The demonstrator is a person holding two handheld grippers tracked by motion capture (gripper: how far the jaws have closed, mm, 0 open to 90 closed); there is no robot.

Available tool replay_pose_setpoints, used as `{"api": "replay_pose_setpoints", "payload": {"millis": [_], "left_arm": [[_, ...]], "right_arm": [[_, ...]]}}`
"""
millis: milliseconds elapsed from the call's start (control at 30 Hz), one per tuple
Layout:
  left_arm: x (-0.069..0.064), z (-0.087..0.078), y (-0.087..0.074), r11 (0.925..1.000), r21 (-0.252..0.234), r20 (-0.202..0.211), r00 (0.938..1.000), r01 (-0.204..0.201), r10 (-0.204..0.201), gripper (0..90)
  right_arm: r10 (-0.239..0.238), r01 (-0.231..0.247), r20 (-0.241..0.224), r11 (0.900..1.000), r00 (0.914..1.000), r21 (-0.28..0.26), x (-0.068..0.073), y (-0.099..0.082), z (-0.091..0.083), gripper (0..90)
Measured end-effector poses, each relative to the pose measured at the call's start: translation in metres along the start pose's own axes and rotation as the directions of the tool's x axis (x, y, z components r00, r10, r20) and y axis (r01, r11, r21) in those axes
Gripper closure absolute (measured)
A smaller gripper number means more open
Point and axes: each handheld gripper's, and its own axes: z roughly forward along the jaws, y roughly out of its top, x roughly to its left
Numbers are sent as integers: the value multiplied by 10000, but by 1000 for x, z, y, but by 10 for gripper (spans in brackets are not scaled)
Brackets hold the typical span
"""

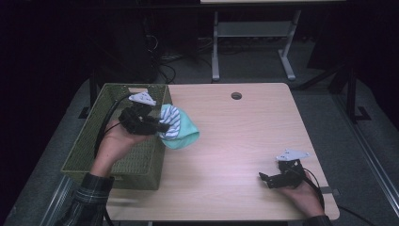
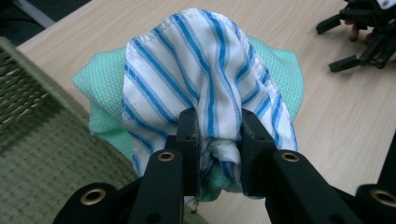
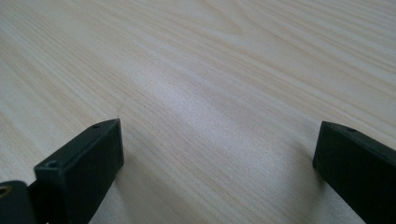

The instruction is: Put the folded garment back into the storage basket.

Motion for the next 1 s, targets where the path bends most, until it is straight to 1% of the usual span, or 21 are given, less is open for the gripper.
{"api": "replay_pose_setpoints", "payload": {"millis": [33, 67, 200, 300, 467, 533, 667, 767, 900, 933, 1000], "left_arm": [[2, -3, -1, 9999, -49, -73, 9999, 100, -101, 725], [3, -4, -2, 9999, -63, -127, 9999, 110, -111, 725], [10, -13, -7, 9994, -158, -544, 9980, 307, -315, 725], [16, -20, -12, 9978, -318, -848, 9946, 575, -600, 725], [26, -31, -22, 9952, -415, -1387, 9859, 883, -933, 725], [31, -35, -26, 9940, -458, -1601, 9815, 993, -1054, 725], [39, -42, -36, 9897, -530, -1964, 9703, 1330, -1409, 725], [45, -45, -45, 9845, -612, -2251, 9587, 1645, -1741, 725], [54, -47, -58, 9801, -576, -2620, 9444, 1901, -1986, 725], [56, -46, -61, 9779, -593, -2689, 9401, 2007, -2093, 724], [60, -45, -67, 9740, -584, -2775, 9337, 2188, -2263, 724]], "right_arm": [[-1, 1, 1, 10000, 10000, -3, 0, 0, 0, 12], [2, -2, -1, 10000, 10000, 0, 0, 0, 0, 12], [3, -3, -1, 10000, 10000, 2, 0, 0, 0, 12], [2, -2, 1, 10000, 10000, -2, 0, 0, 0, 12], [2, -2, -1, 10000, 10000, 3, 0, 0, 0, 12], [1, -1, -2, 10000, 10000, 2, 0, 0, 0, 12], [2, -2, -1, 10000, 10000, -2, 0, 0, 0, 12], [2, -2, 0, 10000, 10000, -2, 0, 0, 0, 12], [-2, 2, -1, 10000, 10000, 1, 0, 0, 0, 12], [-2, 2, 2, 10000, 10000, -2, 0, 0, 0, 12], [1, -1, 1, 10000, 10000, -1, 0, 0, 0, 12]]}}
